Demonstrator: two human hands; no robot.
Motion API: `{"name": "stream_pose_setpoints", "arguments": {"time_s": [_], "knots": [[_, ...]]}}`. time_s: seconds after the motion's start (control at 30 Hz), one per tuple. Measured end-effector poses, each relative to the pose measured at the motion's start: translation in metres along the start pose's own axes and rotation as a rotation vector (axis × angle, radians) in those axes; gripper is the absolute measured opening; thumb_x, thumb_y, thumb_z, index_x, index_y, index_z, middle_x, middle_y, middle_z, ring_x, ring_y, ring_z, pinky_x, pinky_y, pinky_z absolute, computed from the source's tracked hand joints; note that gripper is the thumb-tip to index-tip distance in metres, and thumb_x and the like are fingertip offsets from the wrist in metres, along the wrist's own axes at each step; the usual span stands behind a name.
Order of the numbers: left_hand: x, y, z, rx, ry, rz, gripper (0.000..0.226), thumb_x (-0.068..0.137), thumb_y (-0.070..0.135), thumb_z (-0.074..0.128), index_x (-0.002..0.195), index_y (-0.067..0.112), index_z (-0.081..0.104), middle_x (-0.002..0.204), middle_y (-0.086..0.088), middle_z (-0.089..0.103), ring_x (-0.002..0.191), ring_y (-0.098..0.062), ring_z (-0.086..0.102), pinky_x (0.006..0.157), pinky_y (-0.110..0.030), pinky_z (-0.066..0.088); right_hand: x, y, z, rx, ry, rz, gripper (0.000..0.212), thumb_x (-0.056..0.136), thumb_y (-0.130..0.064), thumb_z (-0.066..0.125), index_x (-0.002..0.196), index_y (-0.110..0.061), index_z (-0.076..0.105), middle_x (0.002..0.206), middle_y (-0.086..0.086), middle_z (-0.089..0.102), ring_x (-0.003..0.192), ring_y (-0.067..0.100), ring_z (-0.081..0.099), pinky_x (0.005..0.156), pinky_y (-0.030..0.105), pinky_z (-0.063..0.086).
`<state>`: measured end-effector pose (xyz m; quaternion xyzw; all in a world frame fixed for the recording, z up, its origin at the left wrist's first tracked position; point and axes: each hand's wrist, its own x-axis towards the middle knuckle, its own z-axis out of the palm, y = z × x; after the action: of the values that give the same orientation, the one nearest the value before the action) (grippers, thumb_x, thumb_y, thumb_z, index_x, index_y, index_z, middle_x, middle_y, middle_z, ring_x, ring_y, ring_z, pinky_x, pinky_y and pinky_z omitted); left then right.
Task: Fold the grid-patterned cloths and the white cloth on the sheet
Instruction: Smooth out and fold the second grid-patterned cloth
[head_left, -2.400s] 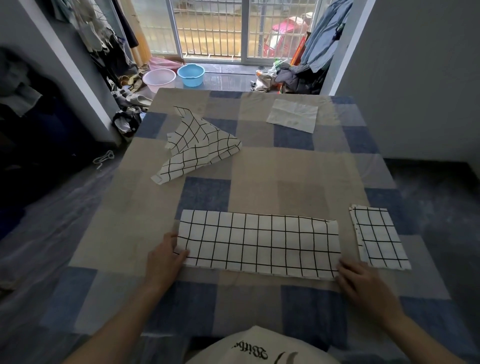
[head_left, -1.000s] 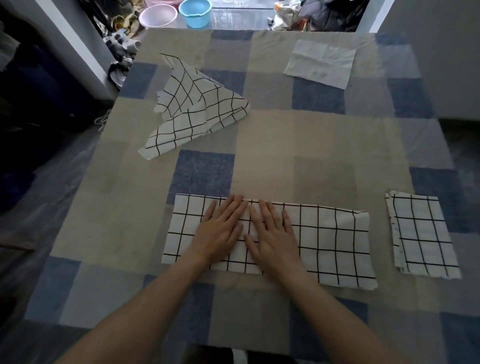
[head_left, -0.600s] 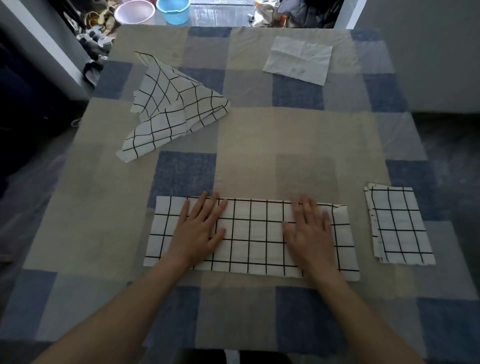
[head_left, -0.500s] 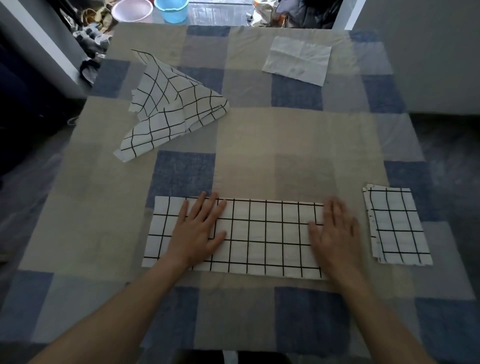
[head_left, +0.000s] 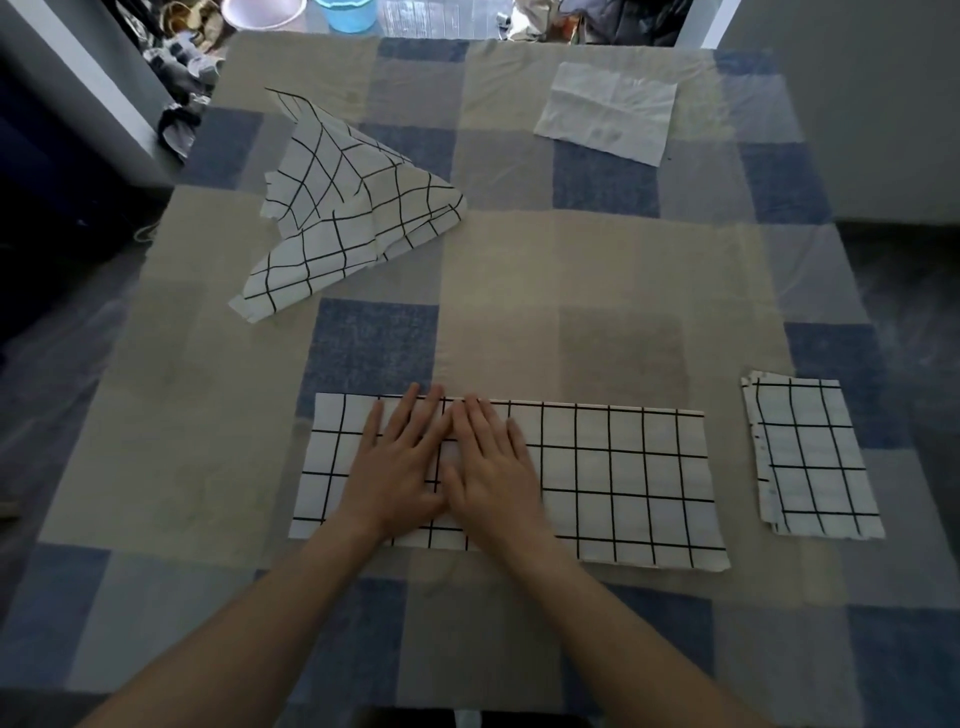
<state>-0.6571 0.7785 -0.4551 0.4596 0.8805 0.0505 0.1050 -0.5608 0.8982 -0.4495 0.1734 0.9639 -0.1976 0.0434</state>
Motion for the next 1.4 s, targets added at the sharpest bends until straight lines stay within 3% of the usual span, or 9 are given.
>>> {"name": "stream_pose_setpoints", "arguments": {"time_s": [0.3,0.5,0.67,0.8,0.9,0.97,1.03,1.23,1.4], "knots": [[-0.020,-0.026,-0.007,0.008,-0.031,-0.146,0.098,0.074,0.087,0.035,0.154,0.038,0.005,0.163,0.007,-0.008,0.149,-0.019,-0.014,0.119,-0.054,-0.001,-0.039,0.099,-0.031,-0.099,0.084,0.253,0.064,0.096,-0.045,0.023,0.154,-0.021,0.010,0.162,-0.001,0.007,0.149,0.013,0.000,0.121,0.044,0.008],[-0.029,-0.066,-0.028,-0.038,-0.195,-0.322,0.124,0.050,0.102,0.027,0.150,0.041,-0.014,0.155,0.013,-0.031,0.143,-0.014,-0.030,0.118,-0.049,-0.011,-0.056,0.128,-0.037,-0.112,0.157,0.441,0.070,0.092,-0.050,0.025,0.153,-0.017,0.015,0.161,0.006,0.013,0.149,0.022,0.007,0.119,0.047,0.010],[-0.030,-0.082,-0.049,0.012,-0.380,-0.432,0.142,0.044,0.100,0.042,0.147,0.031,-0.027,0.151,0.004,-0.039,0.142,-0.018,-0.031,0.116,-0.054,-0.012,-0.059,0.131,-0.039,-0.067,0.191,0.567,0.073,0.094,-0.052,0.036,0.152,-0.017,0.010,0.161,0.014,0.008,0.148,0.029,0.005,0.119,0.050,0.011],[-0.017,-0.068,-0.080,0.107,-0.463,-0.460,0.128,0.061,0.093,0.046,0.153,0.026,-0.011,0.160,-0.003,-0.023,0.147,-0.024,-0.020,0.114,-0.052,-0.016,-0.061,0.134,-0.052,-0.096,0.168,0.576,0.074,0.091,-0.055,0.035,0.151,-0.016,0.015,0.158,0.013,0.016,0.146,0.028,0.011,0.118,0.050,0.015],[-0.001,-0.032,-0.088,0.126,-0.250,-0.393,0.100,0.080,0.078,0.044,0.155,0.022,0.007,0.162,-0.004,-0.015,0.148,-0.024,-0.014,0.118,-0.050,-0.009,-0.045,0.134,-0.075,-0.099,0.061,0.607,0.078,0.081,-0.054,0.052,0.146,-0.020,0.025,0.148,0.014,0.026,0.136,0.032,0.026,0.111,0.049,0.025],[0.004,0.002,-0.079,0.019,-0.162,-0.247,0.081,0.089,0.063,0.047,0.153,0.027,0.013,0.163,-0.002,-0.009,0.149,-0.022,-0.008,0.119,-0.044,-0.001,-0.029,0.136,-0.094,-0.141,-0.027,0.593,0.077,0.074,-0.055,0.062,0.139,-0.021,0.035,0.143,0.013,0.029,0.130,0.032,0.029,0.105,0.046,0.032],[0.005,0.033,-0.064,-0.048,-0.226,-0.078,0.072,0.090,0.055,0.052,0.150,0.032,0.020,0.163,0.002,0.000,0.149,-0.020,0.001,0.119,-0.041,0.008,-0.016,0.139,-0.110,-0.206,-0.114,0.548,0.068,0.073,-0.056,0.065,0.127,-0.019,0.045,0.140,0.012,0.031,0.128,0.031,0.030,0.102,0.043,0.034],[0.032,0.045,-0.069,0.019,-0.338,-0.080,0.055,0.078,0.046,0.070,0.122,0.024,0.047,0.136,-0.002,0.040,0.126,-0.025,0.037,0.103,-0.042,0.036,-0.006,0.137,-0.142,0.027,-0.235,0.341,0.019,0.081,-0.023,0.068,0.076,-0.022,0.049,0.093,0.003,0.059,0.086,0.022,0.056,0.078,0.039,0.052],[0.067,0.050,-0.102,-0.205,-0.226,-0.047,0.069,0.080,0.032,0.074,0.138,0.033,0.036,0.145,0.001,0.040,0.131,-0.023,0.038,0.107,-0.048,0.037,-0.018,0.104,-0.196,0.133,-0.185,0.068,0.015,0.083,-0.017,0.069,0.082,-0.024,0.056,0.077,-0.011,0.060,0.071,0.001,0.055,0.056,0.015,0.038]]}}
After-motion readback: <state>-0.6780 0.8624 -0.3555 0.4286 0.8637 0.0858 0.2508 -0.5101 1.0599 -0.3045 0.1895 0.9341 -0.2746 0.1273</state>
